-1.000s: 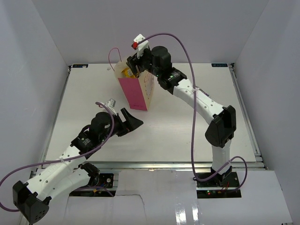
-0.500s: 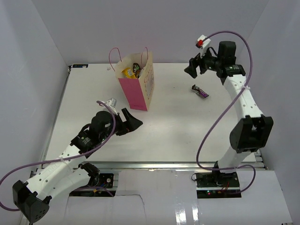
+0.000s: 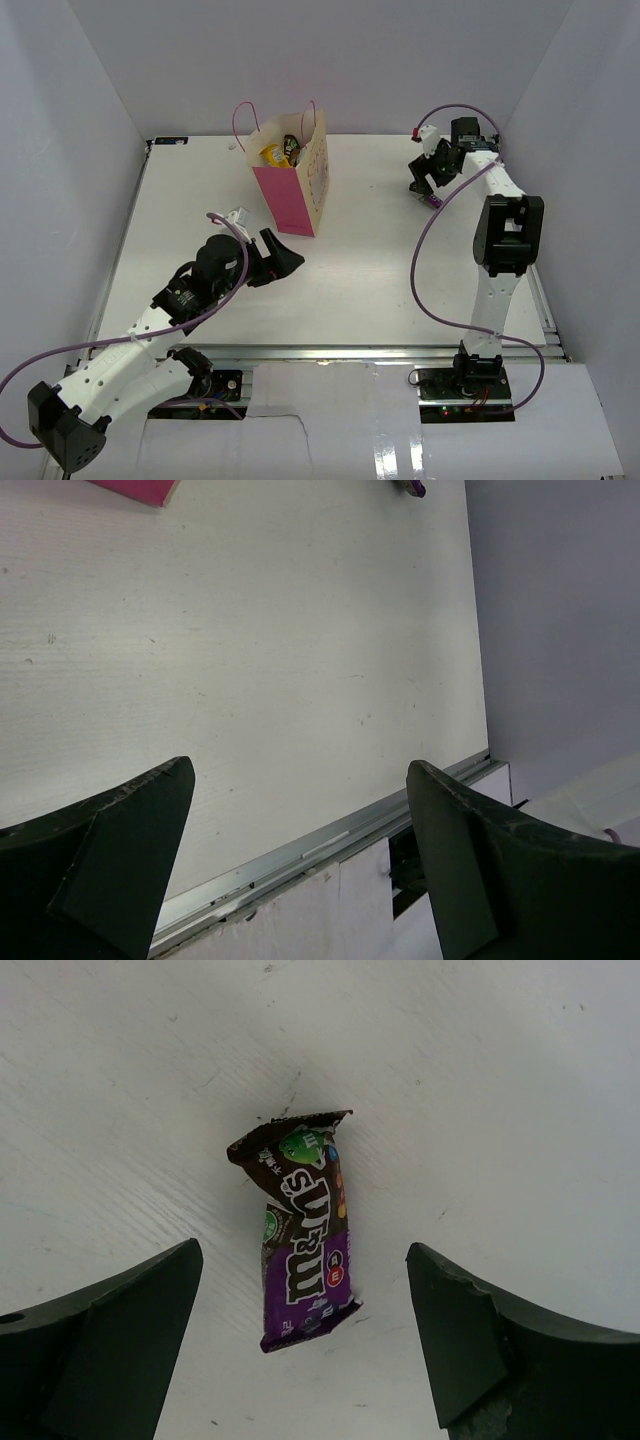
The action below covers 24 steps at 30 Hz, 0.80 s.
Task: Place the snacks into the paper bag
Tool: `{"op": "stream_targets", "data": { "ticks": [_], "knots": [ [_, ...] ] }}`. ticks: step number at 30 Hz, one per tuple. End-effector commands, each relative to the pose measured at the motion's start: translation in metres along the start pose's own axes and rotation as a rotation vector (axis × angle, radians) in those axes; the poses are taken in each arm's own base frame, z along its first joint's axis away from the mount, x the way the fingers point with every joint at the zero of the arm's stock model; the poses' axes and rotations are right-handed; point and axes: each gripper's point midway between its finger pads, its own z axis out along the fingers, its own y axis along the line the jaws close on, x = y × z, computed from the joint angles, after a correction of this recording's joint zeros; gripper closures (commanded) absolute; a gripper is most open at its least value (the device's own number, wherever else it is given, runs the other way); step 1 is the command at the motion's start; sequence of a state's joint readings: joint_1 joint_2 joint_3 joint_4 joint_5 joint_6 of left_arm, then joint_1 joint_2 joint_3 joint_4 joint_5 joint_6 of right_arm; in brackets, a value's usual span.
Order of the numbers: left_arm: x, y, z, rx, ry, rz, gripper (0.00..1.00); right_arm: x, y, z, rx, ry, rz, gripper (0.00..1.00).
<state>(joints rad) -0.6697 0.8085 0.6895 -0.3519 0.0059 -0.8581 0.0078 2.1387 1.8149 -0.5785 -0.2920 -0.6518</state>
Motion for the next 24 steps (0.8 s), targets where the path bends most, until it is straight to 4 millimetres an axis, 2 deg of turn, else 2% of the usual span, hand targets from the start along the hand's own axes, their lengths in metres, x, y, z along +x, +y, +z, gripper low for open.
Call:
{"op": "stream_targets", "data": {
  "ticks": [1, 4, 12, 15, 16, 24],
  "knots": [
    [-0.013, -0.013, -0.007, 0.026, -0.038, -0.012, 0.03, 0.000, -0.009, 0.003, 0.018, 0.025, -0.072, 0.13],
    [-0.015, -0.015, -0.006, 0.031, -0.044, -0.026, 0.03, 0.014, -0.006, 0.014, 0.000, 0.059, -0.072, 0.20],
    [-0.023, -0.042, 0.005, 0.114, -0.034, -0.060, 0.03, 0.042, 0.011, 0.030, -0.058, 0.115, -0.044, 0.37],
    [-0.022, -0.049, 0.011, 0.142, -0.018, -0.079, 0.03, 0.049, 0.017, 0.031, -0.079, 0.127, -0.030, 0.42],
    [-0.021, -0.051, 0.013, 0.148, -0.012, -0.087, 0.03, 0.057, 0.006, 0.025, -0.063, 0.127, -0.006, 0.43],
    [-0.020, -0.071, 0.028, 0.235, 0.019, -0.155, 0.03, 0.079, 0.013, 0.028, -0.085, 0.160, 0.031, 0.59]
  ]
}}
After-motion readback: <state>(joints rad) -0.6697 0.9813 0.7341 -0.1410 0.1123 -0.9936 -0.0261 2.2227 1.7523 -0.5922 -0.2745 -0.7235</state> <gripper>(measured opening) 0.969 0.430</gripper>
